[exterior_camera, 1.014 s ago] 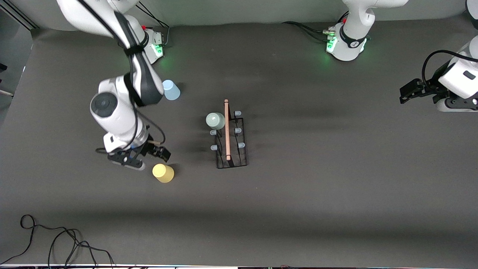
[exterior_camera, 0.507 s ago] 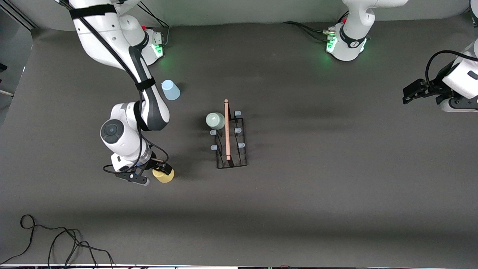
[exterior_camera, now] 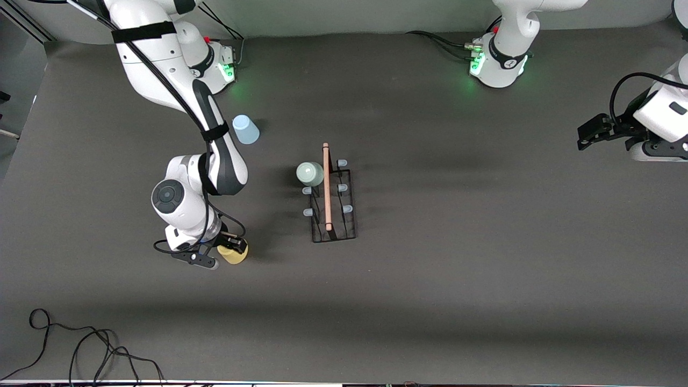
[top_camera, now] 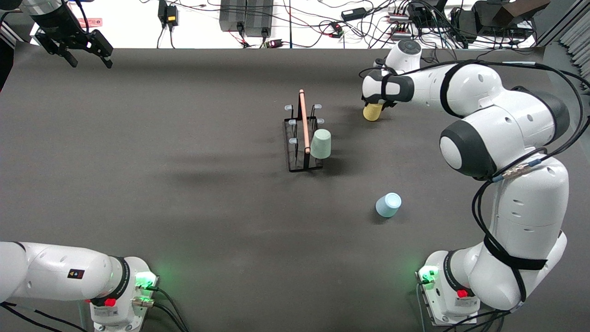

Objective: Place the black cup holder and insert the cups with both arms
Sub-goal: 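Move the right gripper to the yellow cup and grasp it, then lower the yellow cup into a holder slot and open the right gripper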

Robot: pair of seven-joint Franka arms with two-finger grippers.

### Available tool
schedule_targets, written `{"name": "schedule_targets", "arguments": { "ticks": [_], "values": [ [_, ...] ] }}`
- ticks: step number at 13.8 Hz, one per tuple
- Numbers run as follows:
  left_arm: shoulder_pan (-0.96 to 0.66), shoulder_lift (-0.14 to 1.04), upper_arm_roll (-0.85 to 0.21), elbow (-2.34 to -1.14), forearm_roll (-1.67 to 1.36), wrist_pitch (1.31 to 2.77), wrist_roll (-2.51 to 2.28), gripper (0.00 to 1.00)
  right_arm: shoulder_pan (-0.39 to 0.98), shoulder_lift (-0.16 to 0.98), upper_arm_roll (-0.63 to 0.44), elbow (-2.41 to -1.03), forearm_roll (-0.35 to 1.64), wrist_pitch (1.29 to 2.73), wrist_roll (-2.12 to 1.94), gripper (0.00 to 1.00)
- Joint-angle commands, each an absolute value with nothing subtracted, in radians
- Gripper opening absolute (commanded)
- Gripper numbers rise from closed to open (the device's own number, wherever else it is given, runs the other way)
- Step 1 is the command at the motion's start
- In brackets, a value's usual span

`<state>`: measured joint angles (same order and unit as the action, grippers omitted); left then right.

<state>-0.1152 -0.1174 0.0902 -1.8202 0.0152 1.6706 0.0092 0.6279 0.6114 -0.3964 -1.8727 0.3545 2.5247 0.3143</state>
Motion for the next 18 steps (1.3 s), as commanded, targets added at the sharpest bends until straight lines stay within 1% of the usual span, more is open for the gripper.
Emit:
{"name": "schedule_targets", "arguments": {
  "ticks": [1, 3, 5, 8, 11, 13, 18],
  "values": [
    [-0.114, -0.109, 0.091, -1.802, 0.015, 1.669, 0.012, 1.00, 0.635, 0.511, -0.399, -1.832, 0.385, 2.354, 0.302, 0.00],
    [-0.114, -0.106, 0.091, -1.804, 0.015, 1.672, 0.012, 1.00, 0.649, 0.430, -0.397, -1.796, 0.370, 2.237, 0.409, 0.00],
    [-0.115, -0.106, 0.091, -1.804, 0.017, 1.671, 0.012, 1.00, 0.725, 0.387, -0.402, -1.783, 0.353, 2.218, 0.556, 0.00],
    [-0.117, -0.106, 0.091, -1.805, 0.017, 1.675, 0.012, 1.00, 0.823, 0.399, -0.397, -1.717, 0.290, 2.218, 0.799, 0.00],
    [-0.118, -0.103, 0.091, -1.804, 0.015, 1.677, 0.009, 1.00, 0.903, 0.400, -0.399, -1.707, 0.267, 2.220, 0.938, 0.00],
    [-0.118, -0.101, 0.091, -1.805, 0.017, 1.677, 0.009, 1.00, 0.926, 0.400, -0.391, -1.707, 0.207, 2.220, 1.012, 0.00],
    [-0.120, -0.100, 0.091, -1.805, 0.015, 1.687, 0.009, 1.00, 0.962, 0.466, -0.394, -1.709, 0.204, 2.261, 1.048, 0.00]
  ]
}}
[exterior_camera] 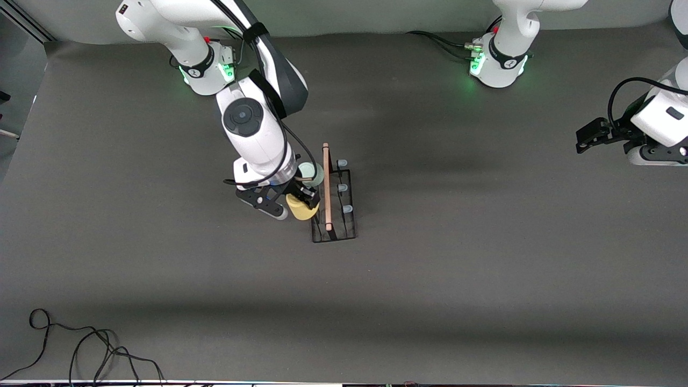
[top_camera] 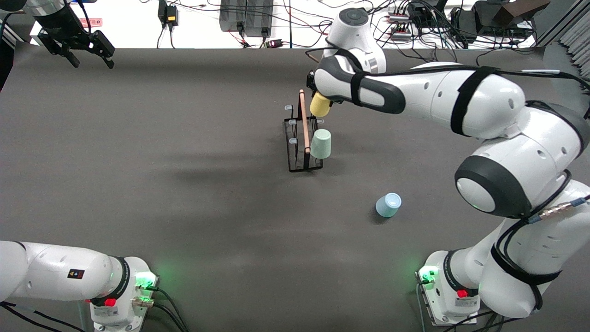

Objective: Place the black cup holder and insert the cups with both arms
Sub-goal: 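Lower the yellow cup into a holder slot and open the right gripper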

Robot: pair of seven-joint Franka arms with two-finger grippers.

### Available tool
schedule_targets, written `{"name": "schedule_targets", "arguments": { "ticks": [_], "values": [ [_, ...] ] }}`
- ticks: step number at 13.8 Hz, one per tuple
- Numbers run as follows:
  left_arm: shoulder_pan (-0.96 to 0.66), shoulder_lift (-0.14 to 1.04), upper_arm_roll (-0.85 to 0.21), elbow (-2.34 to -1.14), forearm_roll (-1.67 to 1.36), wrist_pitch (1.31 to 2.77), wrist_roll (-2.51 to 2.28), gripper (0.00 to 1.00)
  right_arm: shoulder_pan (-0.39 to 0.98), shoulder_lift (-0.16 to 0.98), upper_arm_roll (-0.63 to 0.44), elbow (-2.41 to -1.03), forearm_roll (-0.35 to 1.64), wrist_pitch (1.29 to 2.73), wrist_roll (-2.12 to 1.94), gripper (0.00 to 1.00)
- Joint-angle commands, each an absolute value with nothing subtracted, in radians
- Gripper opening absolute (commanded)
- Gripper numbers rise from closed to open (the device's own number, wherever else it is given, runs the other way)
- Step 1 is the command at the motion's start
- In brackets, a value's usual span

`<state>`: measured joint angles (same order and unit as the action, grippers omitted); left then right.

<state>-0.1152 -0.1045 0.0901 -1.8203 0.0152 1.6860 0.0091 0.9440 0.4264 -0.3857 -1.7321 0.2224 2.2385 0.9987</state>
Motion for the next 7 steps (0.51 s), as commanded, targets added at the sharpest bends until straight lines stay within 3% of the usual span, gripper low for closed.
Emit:
{"name": "schedule_targets", "arguments": {
  "ticks": [1, 2, 3, 5, 7],
  "values": [
    [-0.120, -0.097, 0.091, -1.805, 0.015, 1.687, 0.009, 1.00, 0.962, 0.474, -0.394, -1.709, 0.204, 2.266, 1.049, 0.00],
    [-0.120, -0.092, 0.091, -1.805, 0.015, 1.689, 0.009, 1.00, 0.962, 0.480, -0.391, -1.707, 0.204, 2.267, 1.049, 0.18],
    [-0.118, -0.081, 0.091, -1.802, 0.015, 1.690, 0.011, 1.00, 0.960, 0.482, -0.394, -1.707, 0.204, 2.267, 1.049, 0.56],
    [-0.123, -0.081, 0.086, -1.804, 0.015, 1.687, 0.005, 1.00, 0.953, 0.476, -0.397, -1.707, 0.203, 2.261, 1.026, 1.00],
    [-0.121, -0.084, 0.081, -1.802, 0.017, 1.686, -0.006, 1.00, 0.936, 0.456, -0.402, -1.706, 0.202, 2.231, 0.974, 1.00]
  ]
}}
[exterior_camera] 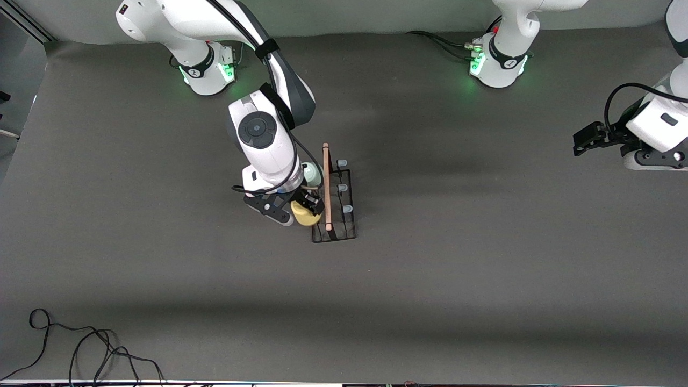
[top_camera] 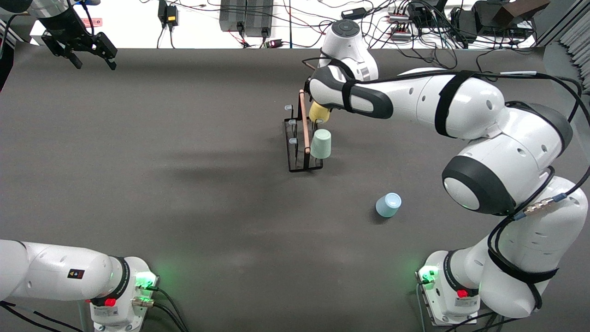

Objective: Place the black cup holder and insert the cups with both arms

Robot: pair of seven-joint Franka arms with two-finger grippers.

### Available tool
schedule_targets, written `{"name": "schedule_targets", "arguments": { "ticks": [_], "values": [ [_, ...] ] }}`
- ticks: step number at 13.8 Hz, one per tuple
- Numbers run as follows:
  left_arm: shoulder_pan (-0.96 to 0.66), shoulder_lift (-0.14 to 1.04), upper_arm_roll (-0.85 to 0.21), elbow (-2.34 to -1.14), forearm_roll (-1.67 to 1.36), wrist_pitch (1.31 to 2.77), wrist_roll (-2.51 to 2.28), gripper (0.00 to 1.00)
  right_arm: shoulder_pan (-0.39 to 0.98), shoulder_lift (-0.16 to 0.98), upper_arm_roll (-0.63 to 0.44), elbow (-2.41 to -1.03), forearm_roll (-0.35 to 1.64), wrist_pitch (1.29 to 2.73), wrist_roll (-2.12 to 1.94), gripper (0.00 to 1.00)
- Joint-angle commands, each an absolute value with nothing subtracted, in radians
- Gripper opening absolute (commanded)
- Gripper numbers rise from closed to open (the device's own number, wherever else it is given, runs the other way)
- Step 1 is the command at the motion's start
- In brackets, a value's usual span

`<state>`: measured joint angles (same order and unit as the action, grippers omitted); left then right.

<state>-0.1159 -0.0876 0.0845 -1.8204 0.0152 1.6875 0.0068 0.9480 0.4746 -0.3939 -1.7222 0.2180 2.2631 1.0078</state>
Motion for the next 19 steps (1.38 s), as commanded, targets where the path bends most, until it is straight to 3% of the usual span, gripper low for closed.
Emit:
{"name": "schedule_targets", "arguments": {
  "ticks": [1, 3, 7, 11, 15, 19],
  "values": [
    [-0.121, -0.087, 0.081, -1.802, 0.017, 1.684, -0.008, 1.00, 0.919, 0.451, -0.403, -1.694, 0.202, 2.197, 0.922, 1.00],
    [-0.123, -0.089, 0.072, -1.801, 0.028, 1.681, -0.014, 1.00, 0.907, 0.437, -0.451, -1.636, 0.202, 2.104, 0.859, 1.00],
    [-0.109, -0.107, 0.071, -1.792, 0.064, 1.658, -0.020, 1.00, 0.907, 0.359, -0.622, -1.478, 0.204, 1.765, 0.579, 1.00],
    [-0.110, -0.109, 0.069, -1.787, 0.057, 1.660, -0.060, 1.00, 0.908, 0.203, -0.810, -1.459, 0.202, 1.531, 0.361, 1.00],
    [-0.110, -0.115, 0.069, -1.787, 0.057, 1.657, -0.061, 1.00, 0.910, 0.150, -0.942, -1.459, 0.154, 1.464, 0.198, 1.00],
    [-0.121, -0.120, 0.066, -1.792, 0.057, 1.638, -0.063, 1.00, 0.908, 0.175, -0.968, -1.467, 0.150, 1.445, 0.176, 1.00]
  ]
}}
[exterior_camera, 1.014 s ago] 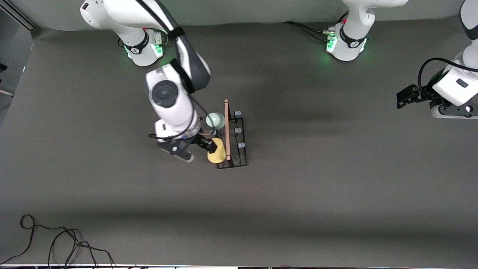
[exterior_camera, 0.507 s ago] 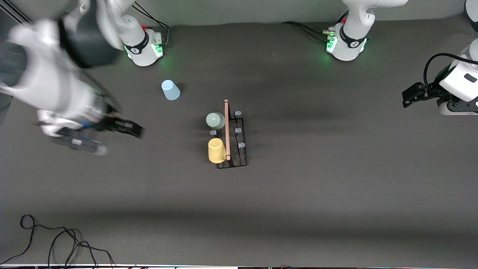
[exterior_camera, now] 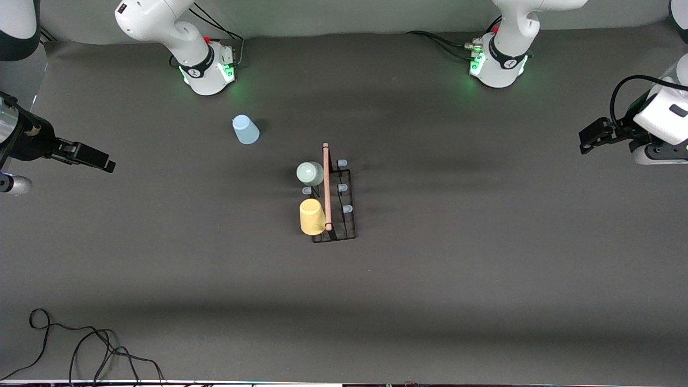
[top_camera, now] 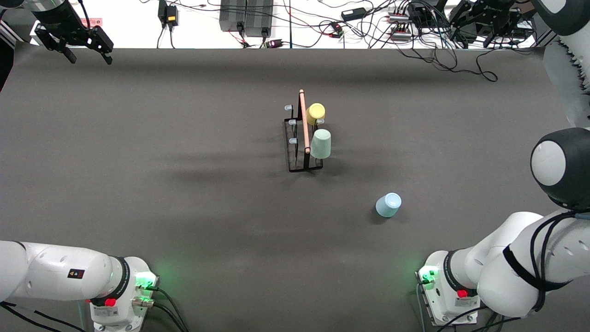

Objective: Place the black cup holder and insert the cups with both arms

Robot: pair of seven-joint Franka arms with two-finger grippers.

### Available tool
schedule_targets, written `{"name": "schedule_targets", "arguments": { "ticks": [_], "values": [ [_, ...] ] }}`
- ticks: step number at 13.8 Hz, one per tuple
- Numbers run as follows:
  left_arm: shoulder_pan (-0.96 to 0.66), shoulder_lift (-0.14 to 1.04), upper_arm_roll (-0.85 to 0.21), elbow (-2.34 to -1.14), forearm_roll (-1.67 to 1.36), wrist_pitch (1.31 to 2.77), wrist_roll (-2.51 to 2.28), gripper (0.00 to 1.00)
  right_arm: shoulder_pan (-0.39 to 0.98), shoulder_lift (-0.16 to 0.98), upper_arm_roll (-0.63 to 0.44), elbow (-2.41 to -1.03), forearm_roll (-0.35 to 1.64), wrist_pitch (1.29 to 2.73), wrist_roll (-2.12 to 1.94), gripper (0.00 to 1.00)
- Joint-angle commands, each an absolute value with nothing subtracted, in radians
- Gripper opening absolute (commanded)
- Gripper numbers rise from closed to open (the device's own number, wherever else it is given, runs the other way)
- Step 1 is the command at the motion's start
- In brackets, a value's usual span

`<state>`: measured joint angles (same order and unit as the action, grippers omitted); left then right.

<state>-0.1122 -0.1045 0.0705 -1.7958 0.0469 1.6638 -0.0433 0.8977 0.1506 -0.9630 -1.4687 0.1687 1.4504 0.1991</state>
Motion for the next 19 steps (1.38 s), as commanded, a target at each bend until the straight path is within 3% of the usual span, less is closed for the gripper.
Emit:
{"name": "schedule_targets", "arguments": {
  "ticks": [1, 6, 7, 13, 15, 19],
  "values": [
    [-0.121, -0.120, 0.064, -1.793, 0.057, 1.638, -0.063, 1.00, 0.908, 0.176, -0.966, -1.466, 0.150, 1.451, 0.176, 1.00],
    [-0.123, -0.118, 0.063, -1.793, 0.055, 1.635, -0.064, 1.00, 0.882, 0.179, -0.954, -1.468, 0.150, 1.459, 0.172, 1.00],
    [-0.123, -0.118, 0.063, -1.792, 0.054, 1.637, -0.063, 1.00, 0.818, 0.173, -0.896, -1.467, 0.150, 1.459, 0.170, 1.00],
    [-0.124, -0.114, 0.061, -1.790, 0.052, 1.641, -0.071, 1.00, 0.222, 0.115, -0.265, -1.468, 0.039, 1.459, 0.104, 1.00],
    [-0.123, -0.112, 0.043, -1.790, 0.052, 1.644, -0.095, 1.00, 0.143, 0.100, -0.200, -1.471, 0.038, 1.459, 0.103, 1.00],
    [-0.124, -0.114, 0.038, -1.789, 0.054, 1.647, -0.098, 1.00, 0.104, 0.032, -0.180, -1.546, 0.051, 1.468, 0.101, 1.00]
  ]
}}
